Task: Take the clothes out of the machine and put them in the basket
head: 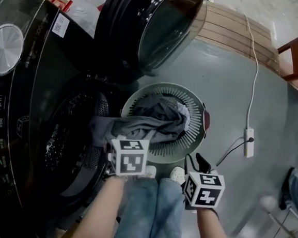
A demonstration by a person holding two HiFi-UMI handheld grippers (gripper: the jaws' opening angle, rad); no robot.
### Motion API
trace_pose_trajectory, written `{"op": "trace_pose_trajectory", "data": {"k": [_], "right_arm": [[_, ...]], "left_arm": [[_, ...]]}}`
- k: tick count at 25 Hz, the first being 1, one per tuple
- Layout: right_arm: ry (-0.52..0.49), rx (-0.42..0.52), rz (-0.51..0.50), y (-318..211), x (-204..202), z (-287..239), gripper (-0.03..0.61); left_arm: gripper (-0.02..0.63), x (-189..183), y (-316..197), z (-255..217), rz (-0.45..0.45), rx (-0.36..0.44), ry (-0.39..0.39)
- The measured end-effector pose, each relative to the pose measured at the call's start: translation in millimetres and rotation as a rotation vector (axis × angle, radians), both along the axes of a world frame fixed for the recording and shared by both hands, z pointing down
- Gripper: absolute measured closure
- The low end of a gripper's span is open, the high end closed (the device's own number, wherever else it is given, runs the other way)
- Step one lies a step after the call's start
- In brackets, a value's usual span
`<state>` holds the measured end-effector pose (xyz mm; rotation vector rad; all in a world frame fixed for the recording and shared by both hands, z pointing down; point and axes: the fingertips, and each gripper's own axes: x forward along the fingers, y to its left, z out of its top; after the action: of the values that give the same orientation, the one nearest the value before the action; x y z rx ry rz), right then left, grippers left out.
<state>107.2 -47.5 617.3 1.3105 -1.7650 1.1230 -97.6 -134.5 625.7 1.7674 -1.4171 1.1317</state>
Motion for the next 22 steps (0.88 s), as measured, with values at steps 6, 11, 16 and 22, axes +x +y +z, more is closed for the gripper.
{"op": "trace_pose_trajectory", "data": {"k": [6, 11, 16, 22], "right_arm": [[-0.009, 0.005, -0.052, -2, -16, 0, 0.448], [-0.009, 0.004, -0.088, -2, -25, 1, 0.449], [-0.006, -0.004, -0.102, -1, -29, 1, 0.448], [0.000, -0.004, -0.096, -3, -26, 2, 0.451]], "left_arm": [[0.095, -119, 27, 31, -0.100, -0.114, -0.217], [0.097, -158, 44, 51, -0.124, -0.193, -0.245], [0.287, -162, 61, 61, -0.073, -0.276, -0.333], [0.602, -113, 26, 18, -0.065, -0.092, -0.130]]}}
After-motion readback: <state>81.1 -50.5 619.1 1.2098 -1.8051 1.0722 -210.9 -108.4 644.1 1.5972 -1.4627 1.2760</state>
